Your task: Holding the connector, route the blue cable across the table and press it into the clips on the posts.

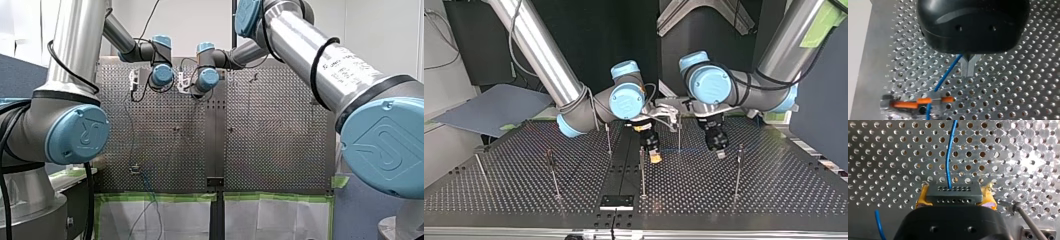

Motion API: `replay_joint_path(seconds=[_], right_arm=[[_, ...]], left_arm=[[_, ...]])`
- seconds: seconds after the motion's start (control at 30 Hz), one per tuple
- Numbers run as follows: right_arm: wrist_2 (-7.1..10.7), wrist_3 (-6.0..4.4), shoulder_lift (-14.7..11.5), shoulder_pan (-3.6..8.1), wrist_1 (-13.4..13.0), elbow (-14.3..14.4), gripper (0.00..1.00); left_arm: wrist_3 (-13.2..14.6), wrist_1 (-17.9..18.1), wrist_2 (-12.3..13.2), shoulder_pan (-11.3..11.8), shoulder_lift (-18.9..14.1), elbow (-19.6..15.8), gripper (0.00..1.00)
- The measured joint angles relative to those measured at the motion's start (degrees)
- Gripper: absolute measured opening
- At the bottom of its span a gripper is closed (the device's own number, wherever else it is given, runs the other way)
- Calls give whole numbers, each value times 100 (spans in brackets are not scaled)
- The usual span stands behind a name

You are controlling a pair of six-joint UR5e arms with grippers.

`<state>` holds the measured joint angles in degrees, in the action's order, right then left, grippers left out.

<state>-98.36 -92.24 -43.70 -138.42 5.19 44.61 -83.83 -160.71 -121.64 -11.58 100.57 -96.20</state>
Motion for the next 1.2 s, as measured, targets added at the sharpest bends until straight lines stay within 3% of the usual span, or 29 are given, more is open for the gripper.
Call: replay_joint_path(seconds=[0.4, 0.63, 0.9, 1.2], right_arm=[[-2, 3, -30, 21, 291, 79, 0], [-31, 2, -271, 58, 289, 415, 0], [-20, 13, -512, 71, 289, 794, 0], [-70, 93, -591, -75, 246, 1240, 0]], left_arm=[[-125, 53, 63, -62, -2, -320, 0], [-293, 369, 216, -41, -1, -651, 0], [-681, 776, 557, -24, 1, -1059, 0], [-978, 1213, 817, -3, 14, -1540, 0]])
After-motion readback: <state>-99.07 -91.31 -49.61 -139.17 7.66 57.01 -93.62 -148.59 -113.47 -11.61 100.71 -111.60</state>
